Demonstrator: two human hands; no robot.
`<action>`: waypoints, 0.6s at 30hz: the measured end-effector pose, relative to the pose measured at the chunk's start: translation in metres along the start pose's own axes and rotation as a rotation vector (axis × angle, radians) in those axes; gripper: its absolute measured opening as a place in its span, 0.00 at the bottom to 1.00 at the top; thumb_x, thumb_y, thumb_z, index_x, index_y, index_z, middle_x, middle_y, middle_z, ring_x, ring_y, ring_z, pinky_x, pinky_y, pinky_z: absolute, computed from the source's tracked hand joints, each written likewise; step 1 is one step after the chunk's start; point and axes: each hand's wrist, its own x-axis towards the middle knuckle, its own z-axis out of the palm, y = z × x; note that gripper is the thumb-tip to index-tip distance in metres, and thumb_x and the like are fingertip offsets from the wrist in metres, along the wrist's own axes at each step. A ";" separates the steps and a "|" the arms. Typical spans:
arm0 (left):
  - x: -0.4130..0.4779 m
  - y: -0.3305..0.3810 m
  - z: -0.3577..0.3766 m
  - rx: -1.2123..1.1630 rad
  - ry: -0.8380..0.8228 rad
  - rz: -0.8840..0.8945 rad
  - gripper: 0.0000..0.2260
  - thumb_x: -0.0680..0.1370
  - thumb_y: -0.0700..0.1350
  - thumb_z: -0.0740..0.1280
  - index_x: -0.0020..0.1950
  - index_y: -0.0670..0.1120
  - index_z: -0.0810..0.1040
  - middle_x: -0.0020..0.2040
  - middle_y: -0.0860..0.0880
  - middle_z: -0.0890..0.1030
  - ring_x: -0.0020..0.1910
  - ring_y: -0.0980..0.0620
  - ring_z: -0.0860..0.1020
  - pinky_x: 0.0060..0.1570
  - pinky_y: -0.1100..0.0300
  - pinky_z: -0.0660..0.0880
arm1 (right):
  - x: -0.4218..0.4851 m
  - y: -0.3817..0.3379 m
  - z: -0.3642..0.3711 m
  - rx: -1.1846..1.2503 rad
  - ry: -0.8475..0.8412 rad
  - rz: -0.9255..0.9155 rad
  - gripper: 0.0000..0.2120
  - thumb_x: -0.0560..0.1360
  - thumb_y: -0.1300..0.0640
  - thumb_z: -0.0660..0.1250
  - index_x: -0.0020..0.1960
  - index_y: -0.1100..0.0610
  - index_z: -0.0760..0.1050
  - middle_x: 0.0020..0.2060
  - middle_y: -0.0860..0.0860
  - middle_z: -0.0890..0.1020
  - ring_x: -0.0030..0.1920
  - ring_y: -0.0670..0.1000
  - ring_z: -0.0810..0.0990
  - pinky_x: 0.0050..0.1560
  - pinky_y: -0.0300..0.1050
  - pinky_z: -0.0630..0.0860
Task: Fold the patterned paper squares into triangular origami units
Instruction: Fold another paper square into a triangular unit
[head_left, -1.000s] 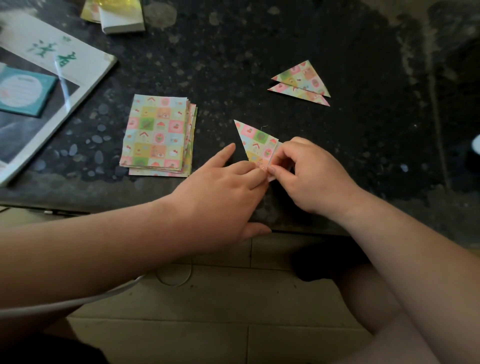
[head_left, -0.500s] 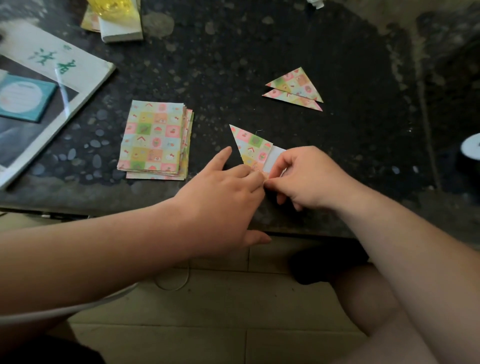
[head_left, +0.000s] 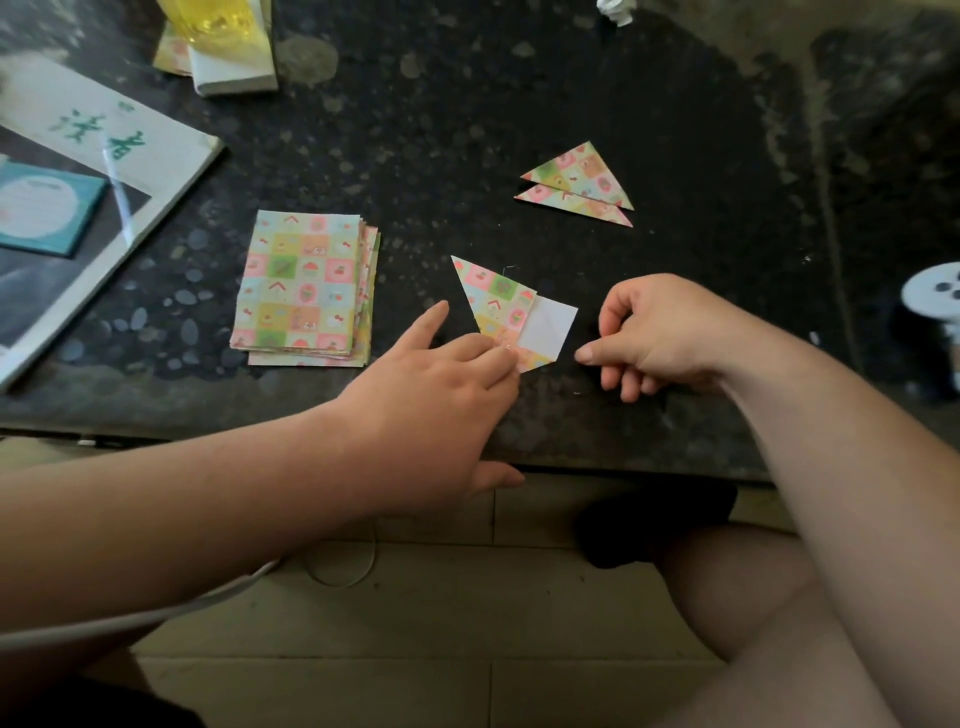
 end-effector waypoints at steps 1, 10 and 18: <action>0.000 0.000 0.000 -0.001 0.001 -0.001 0.39 0.77 0.73 0.50 0.79 0.47 0.63 0.77 0.50 0.65 0.78 0.49 0.61 0.79 0.38 0.47 | -0.001 -0.001 0.000 -0.002 0.016 -0.028 0.10 0.77 0.59 0.75 0.47 0.59 0.73 0.31 0.56 0.85 0.24 0.51 0.81 0.22 0.39 0.70; 0.003 0.000 -0.001 -0.016 -0.019 -0.015 0.39 0.77 0.72 0.51 0.80 0.48 0.62 0.79 0.51 0.62 0.79 0.50 0.58 0.79 0.38 0.46 | -0.002 -0.019 0.026 -0.092 0.018 -0.065 0.17 0.72 0.48 0.79 0.42 0.55 0.73 0.28 0.52 0.84 0.25 0.50 0.81 0.24 0.40 0.72; 0.002 -0.002 -0.004 -0.021 -0.035 -0.006 0.39 0.77 0.72 0.49 0.81 0.49 0.59 0.80 0.52 0.61 0.79 0.51 0.57 0.79 0.40 0.45 | 0.004 -0.008 -0.001 -0.051 -0.030 0.097 0.12 0.74 0.56 0.78 0.43 0.56 0.74 0.26 0.52 0.82 0.22 0.47 0.77 0.20 0.37 0.67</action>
